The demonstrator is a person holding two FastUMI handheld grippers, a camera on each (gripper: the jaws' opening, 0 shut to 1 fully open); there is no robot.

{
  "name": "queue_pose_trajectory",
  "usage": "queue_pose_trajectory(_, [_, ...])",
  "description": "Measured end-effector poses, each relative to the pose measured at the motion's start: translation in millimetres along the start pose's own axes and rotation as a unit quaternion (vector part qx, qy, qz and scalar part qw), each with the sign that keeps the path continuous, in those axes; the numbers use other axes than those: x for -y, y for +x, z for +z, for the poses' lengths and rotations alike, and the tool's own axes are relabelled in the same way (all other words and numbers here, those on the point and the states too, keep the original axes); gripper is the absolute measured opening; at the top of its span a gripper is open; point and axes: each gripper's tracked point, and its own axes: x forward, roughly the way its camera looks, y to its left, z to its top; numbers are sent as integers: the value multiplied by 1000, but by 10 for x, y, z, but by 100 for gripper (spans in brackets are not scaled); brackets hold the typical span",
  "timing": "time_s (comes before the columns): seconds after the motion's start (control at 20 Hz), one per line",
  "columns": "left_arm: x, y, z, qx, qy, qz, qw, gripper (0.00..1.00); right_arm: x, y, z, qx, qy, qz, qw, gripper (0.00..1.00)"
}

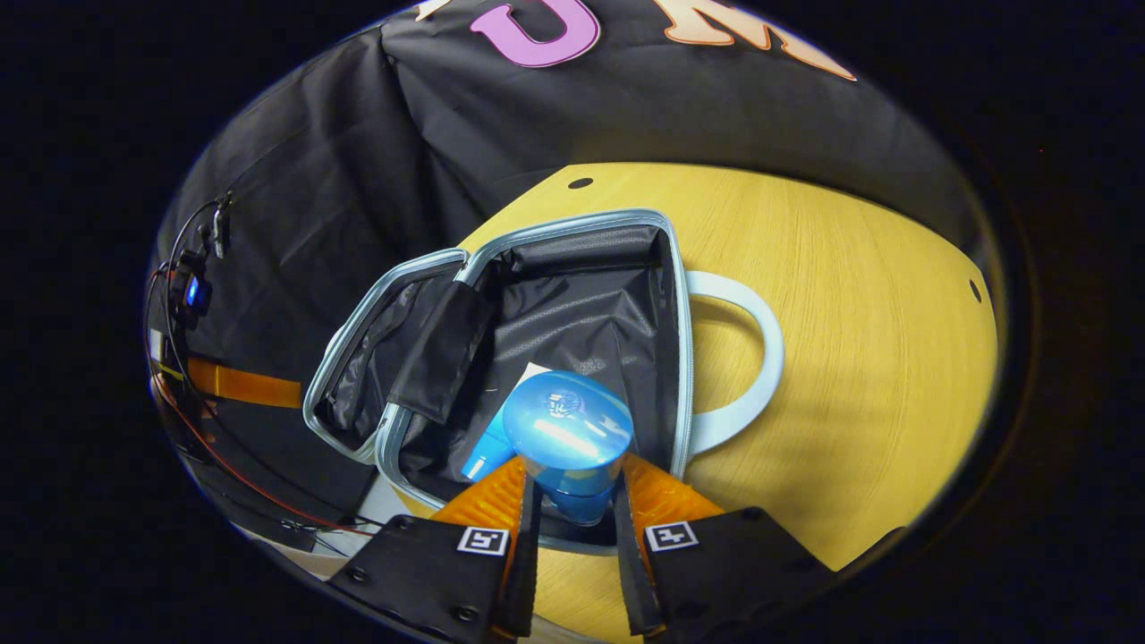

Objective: First open the suitcase, pack the skin care products into it, and then close the suitcase.

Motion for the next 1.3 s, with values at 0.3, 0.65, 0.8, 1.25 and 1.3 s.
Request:
queue_pose_trajectory(0.3, [-30, -24, -19, 0, -7, 2, 1000, 97, -69, 31, 130, 21, 9, 6, 1000, 39])
queue_pose_trajectory(0.65, [-167, -95, -3, 12, -34, 9, 999, 97, 32, -272, 614, 110, 5, 6, 994, 98])
queue_pose_trajectory(0.8, [-415, -158, 45, 24, -61, 21, 998, 97, 153, -453, 803, 146, 18, -5, 989, 98])
queue_pose_trajectory(1.25, [-1177, -124, 321, 54, -95, 66, 992, 96, 936, -1104, 987, 216, 60, -112, 968, 93])
queue_pose_trajectory(1.3, [-1236, -89, 360, 54, -97, 66, 992, 96, 1017, -1178, 997, 222, 60, -126, 965, 98])
